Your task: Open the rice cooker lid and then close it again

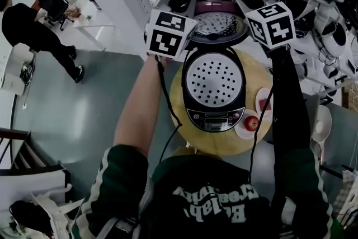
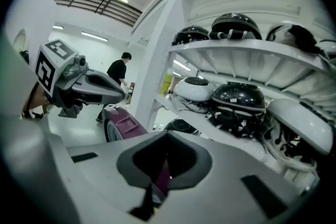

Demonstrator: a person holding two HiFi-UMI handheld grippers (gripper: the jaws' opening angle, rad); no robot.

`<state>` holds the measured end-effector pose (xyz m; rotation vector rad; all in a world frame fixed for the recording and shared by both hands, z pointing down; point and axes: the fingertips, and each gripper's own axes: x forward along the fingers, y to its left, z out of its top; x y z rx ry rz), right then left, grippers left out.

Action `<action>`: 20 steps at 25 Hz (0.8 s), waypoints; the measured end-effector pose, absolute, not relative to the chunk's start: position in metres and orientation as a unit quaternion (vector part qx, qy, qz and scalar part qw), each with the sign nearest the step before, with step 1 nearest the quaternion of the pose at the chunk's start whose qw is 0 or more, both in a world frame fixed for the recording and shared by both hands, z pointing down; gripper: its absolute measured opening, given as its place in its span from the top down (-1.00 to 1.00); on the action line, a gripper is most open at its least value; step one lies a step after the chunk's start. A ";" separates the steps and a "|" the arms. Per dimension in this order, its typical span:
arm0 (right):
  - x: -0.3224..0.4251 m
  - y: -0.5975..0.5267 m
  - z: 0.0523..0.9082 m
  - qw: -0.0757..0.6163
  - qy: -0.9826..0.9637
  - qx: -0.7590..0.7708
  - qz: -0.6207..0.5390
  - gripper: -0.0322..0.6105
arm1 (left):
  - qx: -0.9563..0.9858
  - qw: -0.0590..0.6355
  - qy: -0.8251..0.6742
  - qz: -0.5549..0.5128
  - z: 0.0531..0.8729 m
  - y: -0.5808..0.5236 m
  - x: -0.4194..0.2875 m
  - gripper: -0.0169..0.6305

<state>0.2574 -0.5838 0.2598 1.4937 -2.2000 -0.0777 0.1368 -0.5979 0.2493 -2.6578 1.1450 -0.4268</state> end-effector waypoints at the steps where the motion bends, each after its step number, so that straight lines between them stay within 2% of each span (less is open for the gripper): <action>1: 0.258 -0.587 0.262 0.241 -0.801 0.548 -0.022 0.89 | -0.903 0.098 0.391 -0.151 0.256 -0.602 0.137 0.95; 10: 0.258 -0.584 0.266 0.242 -0.806 0.539 0.032 0.89 | -0.909 0.033 0.391 -0.137 0.263 -0.603 0.136 0.95; 20: 0.254 -0.553 0.269 0.220 -0.826 0.514 0.071 0.89 | -0.906 0.024 0.401 -0.134 0.265 -0.571 0.129 0.95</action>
